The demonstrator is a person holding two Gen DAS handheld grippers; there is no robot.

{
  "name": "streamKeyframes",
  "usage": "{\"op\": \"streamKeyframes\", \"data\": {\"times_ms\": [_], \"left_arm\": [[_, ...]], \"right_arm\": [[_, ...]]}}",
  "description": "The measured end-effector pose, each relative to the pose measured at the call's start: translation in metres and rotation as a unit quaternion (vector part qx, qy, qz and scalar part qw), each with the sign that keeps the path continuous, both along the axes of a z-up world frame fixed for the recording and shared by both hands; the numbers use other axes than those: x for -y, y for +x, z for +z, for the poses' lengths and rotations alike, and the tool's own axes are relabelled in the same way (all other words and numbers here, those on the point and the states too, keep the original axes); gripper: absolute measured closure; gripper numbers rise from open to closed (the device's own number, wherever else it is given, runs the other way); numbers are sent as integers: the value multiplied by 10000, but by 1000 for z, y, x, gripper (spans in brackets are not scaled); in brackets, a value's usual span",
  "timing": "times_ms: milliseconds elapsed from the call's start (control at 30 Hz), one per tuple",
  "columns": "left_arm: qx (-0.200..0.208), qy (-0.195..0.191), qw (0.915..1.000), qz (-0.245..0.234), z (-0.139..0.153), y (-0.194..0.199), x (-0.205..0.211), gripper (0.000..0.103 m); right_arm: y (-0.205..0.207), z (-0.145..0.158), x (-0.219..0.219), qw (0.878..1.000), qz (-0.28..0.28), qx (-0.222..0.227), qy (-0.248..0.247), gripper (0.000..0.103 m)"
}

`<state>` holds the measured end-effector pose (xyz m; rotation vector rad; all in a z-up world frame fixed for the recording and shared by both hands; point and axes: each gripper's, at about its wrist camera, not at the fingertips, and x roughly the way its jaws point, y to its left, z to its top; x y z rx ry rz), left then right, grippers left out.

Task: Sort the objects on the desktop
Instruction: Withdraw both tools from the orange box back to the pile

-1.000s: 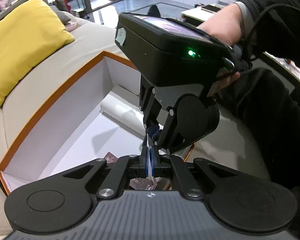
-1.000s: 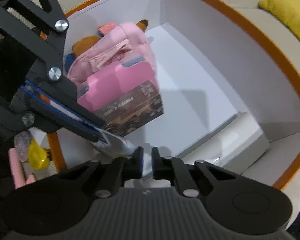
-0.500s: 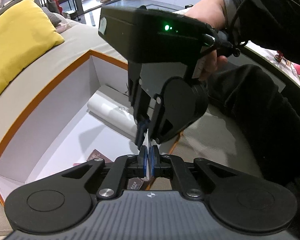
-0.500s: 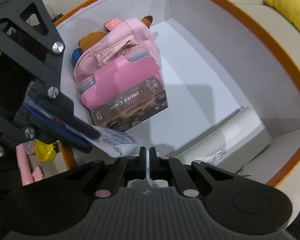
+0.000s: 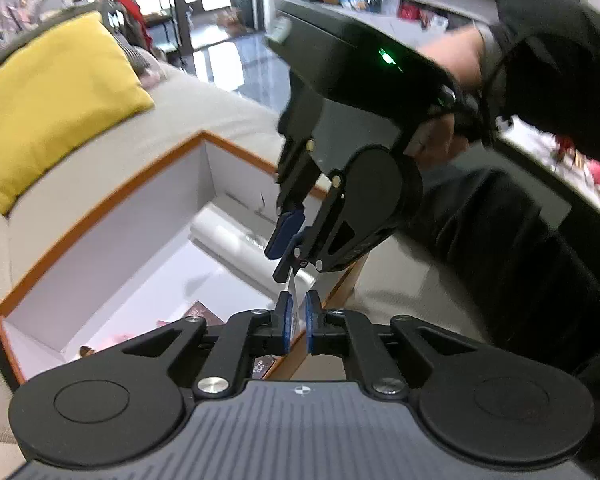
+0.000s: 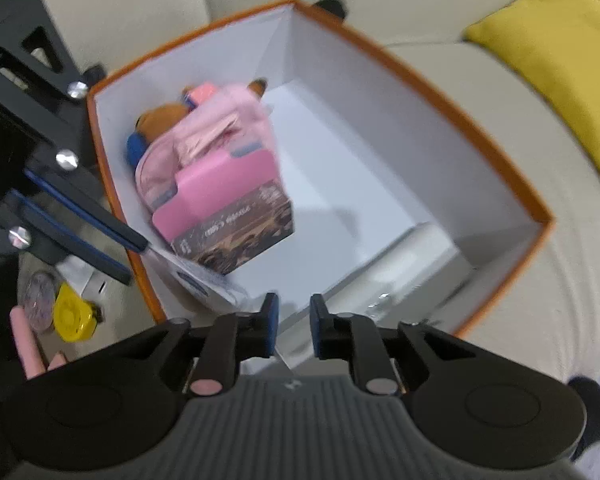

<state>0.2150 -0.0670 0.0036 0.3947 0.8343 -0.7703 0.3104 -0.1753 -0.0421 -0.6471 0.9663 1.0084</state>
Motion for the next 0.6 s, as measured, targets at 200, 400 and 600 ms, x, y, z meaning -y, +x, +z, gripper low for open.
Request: {"op": "streamKeyframes", "data": {"times_ms": [200,400,600], "left_arm": [[306,-236,9987,343,25,-38,-16,93],[161,-277,9971,688,24,-82,-34,87],[-360,-3,9935,1080,-8,-128,-42,84]], "right_arm": [[-28,32,18,9945,-522,692,590,71],[-87,56,51,9829,-894,741,1428,70],[-158,16,62,9818,-1353,-124,1326,69]]}}
